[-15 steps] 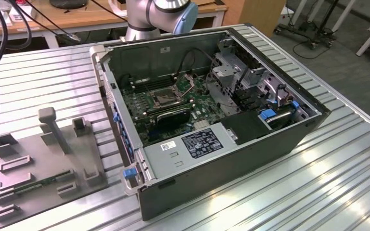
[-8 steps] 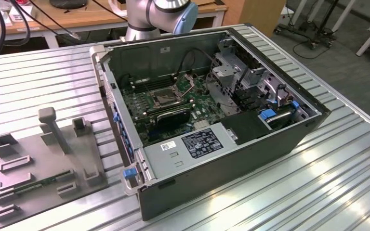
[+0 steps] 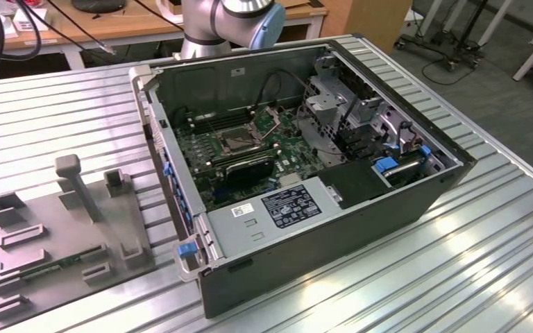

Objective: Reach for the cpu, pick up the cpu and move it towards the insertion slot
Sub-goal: 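Pick up the cpu and move it towards the insertion slot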

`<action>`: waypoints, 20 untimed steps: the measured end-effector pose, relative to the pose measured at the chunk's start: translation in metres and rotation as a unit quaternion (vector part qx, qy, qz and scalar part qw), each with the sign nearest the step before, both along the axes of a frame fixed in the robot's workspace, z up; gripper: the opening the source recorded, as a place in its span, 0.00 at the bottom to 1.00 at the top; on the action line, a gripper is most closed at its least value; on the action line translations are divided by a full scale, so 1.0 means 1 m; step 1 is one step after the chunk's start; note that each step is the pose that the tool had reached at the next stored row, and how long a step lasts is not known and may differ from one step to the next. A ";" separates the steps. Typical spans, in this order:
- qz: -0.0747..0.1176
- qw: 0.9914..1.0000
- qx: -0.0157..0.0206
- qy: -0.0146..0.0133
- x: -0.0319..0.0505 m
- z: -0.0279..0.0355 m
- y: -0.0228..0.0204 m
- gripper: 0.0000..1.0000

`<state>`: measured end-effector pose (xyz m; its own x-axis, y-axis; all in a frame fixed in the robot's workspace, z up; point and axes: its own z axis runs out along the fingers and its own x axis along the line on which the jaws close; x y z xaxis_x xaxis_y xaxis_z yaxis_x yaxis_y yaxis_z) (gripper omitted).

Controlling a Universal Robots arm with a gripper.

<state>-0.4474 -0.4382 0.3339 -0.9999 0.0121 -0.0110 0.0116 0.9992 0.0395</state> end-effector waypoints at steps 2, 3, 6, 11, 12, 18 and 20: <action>0.000 1.000 0.000 0.000 0.0000 0.0017 0.0000 0.55; 0.000 1.000 0.000 0.000 0.0000 0.0026 0.0000 0.55; 0.000 1.000 0.000 0.000 0.0000 0.0051 0.0000 0.55; 0.000 1.000 0.000 0.000 0.0000 0.0087 0.0000 0.55; 0.000 1.000 0.000 0.000 0.0000 0.0095 0.0000 0.55; 0.000 1.000 0.000 0.000 0.0000 0.0140 0.0000 0.55; 0.000 1.000 0.000 0.000 0.0000 0.0155 0.0000 0.55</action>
<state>-0.4474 -0.4383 0.3493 -0.9999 0.0121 -0.0110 0.0116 0.9992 0.0395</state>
